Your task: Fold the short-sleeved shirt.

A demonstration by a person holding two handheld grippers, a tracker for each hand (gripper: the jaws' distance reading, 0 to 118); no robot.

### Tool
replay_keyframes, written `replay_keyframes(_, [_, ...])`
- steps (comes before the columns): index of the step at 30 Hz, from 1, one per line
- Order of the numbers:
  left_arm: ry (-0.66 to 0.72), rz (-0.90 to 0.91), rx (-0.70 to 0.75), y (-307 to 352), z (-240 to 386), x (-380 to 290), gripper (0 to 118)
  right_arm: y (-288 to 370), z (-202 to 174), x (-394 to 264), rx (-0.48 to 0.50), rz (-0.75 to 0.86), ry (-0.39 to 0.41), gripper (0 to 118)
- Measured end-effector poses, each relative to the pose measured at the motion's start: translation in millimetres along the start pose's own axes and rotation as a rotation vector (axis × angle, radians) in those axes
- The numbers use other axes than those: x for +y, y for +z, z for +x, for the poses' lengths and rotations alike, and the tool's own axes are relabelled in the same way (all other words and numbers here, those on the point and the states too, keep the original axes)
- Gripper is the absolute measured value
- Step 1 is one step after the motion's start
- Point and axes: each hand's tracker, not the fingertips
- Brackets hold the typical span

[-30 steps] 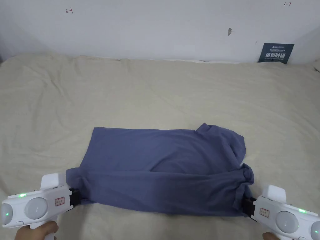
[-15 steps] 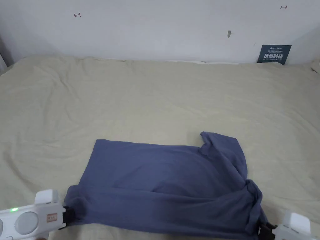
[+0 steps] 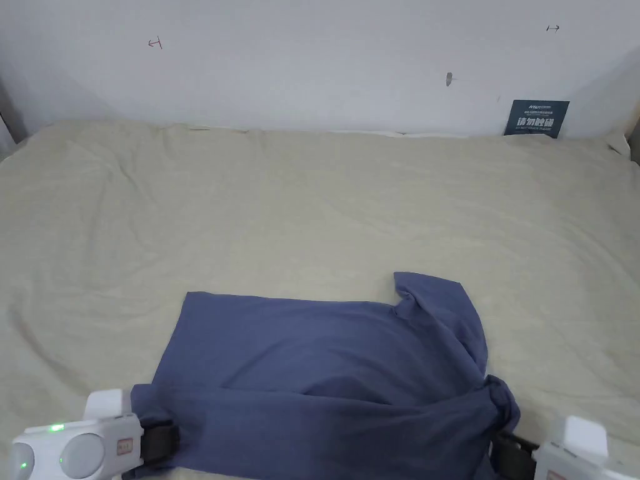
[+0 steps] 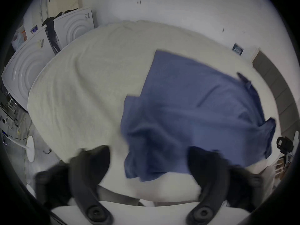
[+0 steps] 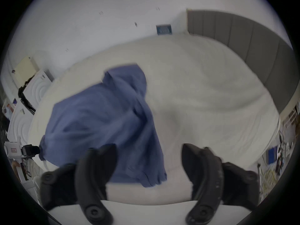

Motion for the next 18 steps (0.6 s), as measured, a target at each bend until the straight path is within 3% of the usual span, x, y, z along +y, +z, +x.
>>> replay_keyframes(1, [0.006,0.050,-0.028,2.4,-3.1,5.3,109,11.1,-5.0,10.0,0.008,0.050,0.012,93])
replay_keyframes(2, [0.005,0.118,-0.046,14.2,0.6,12.0,111,23.5,-10.9,20.5,0.018,0.108,0.022,99])
replay_keyframes(8, [-0.034,0.461,-0.117,88.3,36.2,55.9,109,88.7,-48.2,75.8,0.068,0.447,0.094,101])
replay_keyframes(13, [-0.088,0.698,-0.115,118.0,59.1,66.7,105,110.5,-71.8,88.6,0.052,0.600,0.153,102])
replay_keyframes(15, [-0.110,0.742,-0.103,120.8,64.8,66.6,88,114.0,-76.5,88.7,0.042,0.626,0.151,94])
replay_keyframes(16, [-0.109,0.749,-0.099,121.8,66.6,66.1,67,115.2,-77.7,88.0,0.045,0.634,0.150,77])
replay_keyframes(18, [-0.110,0.767,-0.113,118.9,68.1,64.8,18,116.9,-79.8,86.6,0.054,0.648,0.151,29])
